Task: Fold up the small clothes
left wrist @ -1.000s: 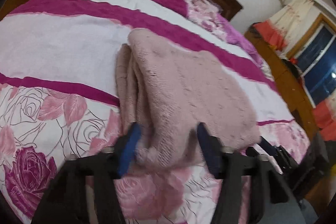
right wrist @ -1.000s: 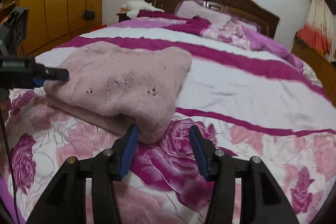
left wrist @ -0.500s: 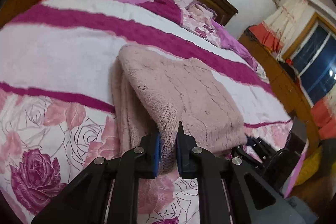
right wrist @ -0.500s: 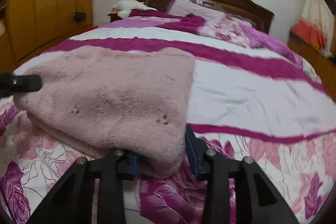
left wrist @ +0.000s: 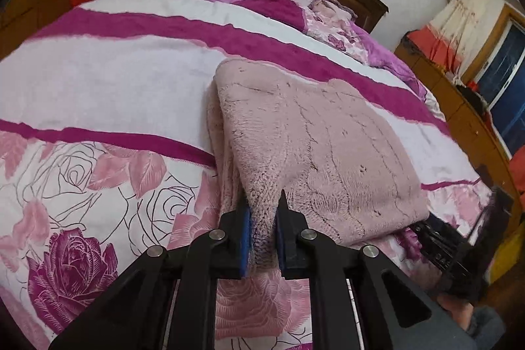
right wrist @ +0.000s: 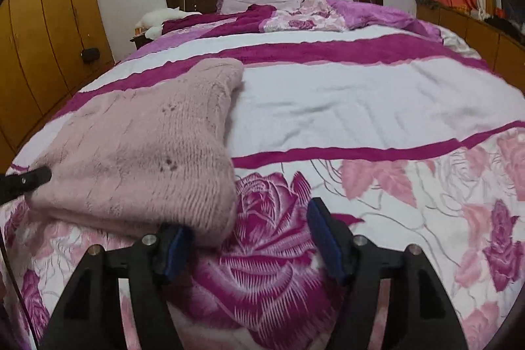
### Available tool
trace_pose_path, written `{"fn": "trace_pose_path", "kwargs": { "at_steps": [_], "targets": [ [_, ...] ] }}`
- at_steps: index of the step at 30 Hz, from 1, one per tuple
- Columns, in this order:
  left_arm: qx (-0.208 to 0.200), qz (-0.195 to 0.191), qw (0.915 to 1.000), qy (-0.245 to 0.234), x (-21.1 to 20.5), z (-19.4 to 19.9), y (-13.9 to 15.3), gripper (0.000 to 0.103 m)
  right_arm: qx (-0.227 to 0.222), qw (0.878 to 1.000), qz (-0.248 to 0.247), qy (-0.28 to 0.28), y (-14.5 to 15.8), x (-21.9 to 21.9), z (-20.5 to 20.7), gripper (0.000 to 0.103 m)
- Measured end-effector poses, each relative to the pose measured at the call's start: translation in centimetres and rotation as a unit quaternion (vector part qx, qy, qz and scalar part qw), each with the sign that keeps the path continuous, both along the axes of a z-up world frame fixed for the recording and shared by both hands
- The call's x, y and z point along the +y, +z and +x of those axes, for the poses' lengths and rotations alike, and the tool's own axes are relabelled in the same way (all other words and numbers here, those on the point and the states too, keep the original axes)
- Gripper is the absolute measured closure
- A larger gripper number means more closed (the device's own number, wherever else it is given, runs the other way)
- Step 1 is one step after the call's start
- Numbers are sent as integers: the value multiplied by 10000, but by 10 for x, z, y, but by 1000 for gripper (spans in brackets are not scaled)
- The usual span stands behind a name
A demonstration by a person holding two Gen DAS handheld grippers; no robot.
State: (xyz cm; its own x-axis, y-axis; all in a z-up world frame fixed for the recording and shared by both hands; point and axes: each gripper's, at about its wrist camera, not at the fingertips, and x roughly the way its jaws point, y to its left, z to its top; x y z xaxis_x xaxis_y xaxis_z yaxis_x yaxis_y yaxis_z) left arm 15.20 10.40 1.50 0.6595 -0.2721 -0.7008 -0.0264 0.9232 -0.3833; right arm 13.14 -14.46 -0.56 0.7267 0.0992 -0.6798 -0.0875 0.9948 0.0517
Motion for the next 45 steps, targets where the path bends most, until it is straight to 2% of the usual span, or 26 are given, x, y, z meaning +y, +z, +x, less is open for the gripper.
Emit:
{"fn": "trace_pose_path", "kwargs": {
  "at_steps": [4, 6, 8, 10, 12, 14, 16, 18, 20, 21, 22, 23, 25, 28, 31, 32, 35, 37, 45],
  "targets": [
    [27, -264, 9996, 93, 12, -14, 10, 103, 20, 10000, -19, -12, 3, -11, -21, 34],
    [-213, -89, 9995, 206, 19, -28, 28, 103, -92, 9999, -58, -71, 9, -20, -47, 34],
    [-484, 17, 9983, 311, 22, -36, 42, 103, -168, 9999, 15, 0, 14, -28, -52, 36],
    [-759, -115, 9965, 318, 22, -36, 52, 103, -240, 9996, 117, 111, 20, -32, -49, 52],
    [-924, -136, 9951, 318, 17, -30, 57, 103, -283, 9993, 136, 196, 27, -28, -37, 83],
    [-1047, -23, 9942, 248, 4, -13, 59, 103, -368, 9985, 255, 305, 37, -18, -19, 92],
    [-1144, 45, 9933, 142, -8, 6, 54, 103, -502, 9952, 525, 657, 45, -5, -3, 92],
    [-1114, 93, 9937, 95, -16, 19, 45, 103, -520, 9924, 577, 954, 50, 12, 11, 92],
    [-973, 132, 9952, 18, -22, 28, 30, 103, -473, 9907, 445, 1199, 49, 28, 21, 92],
    [-882, 198, 9959, -2, -24, 31, 24, 103, -397, 9906, 213, 1292, 44, 37, 24, 92],
    [-725, 451, 9963, 6, -26, 36, 12, 103, -306, 9910, -14, 1303, 37, 43, 26, 92],
    [-631, 665, 9958, 32, -29, 37, 5, 103, -22, 9913, -201, 1298, 25, 47, 33, 92],
    [-408, 837, 9956, -82, -33, 43, -11, 103, 95, 9917, -64, 1280, 16, 45, 37, 92],
    [-441, 943, 9946, -27, -37, 42, -7, 103, 170, 9921, 140, 1234, 23, 38, 39, 92],
    [-612, 693, 9957, -75, -41, 28, 9, 103, 0, 9921, 312, 1211, 37, 35, 26, 92],
    [-739, 715, 9946, -139, -45, 20, 17, 103, -84, 9917, 397, 1222, 43, 33, 18, 92],
    [-966, 898, 9909, -259, -59, 1, 30, 103, -256, 9900, 611, 1249, 52, 25, 4, 99],
    [-970, 877, 9908, -363, -66, -8, 32, 103, -421, 9891, 629, 1262, 55, 24, -2, 101],
    [-666, 976, 9922, -389, -71, -5, 12, 103, -444, 9878, 471, 1415, 49, 34, 7, 102]
  ]
}}
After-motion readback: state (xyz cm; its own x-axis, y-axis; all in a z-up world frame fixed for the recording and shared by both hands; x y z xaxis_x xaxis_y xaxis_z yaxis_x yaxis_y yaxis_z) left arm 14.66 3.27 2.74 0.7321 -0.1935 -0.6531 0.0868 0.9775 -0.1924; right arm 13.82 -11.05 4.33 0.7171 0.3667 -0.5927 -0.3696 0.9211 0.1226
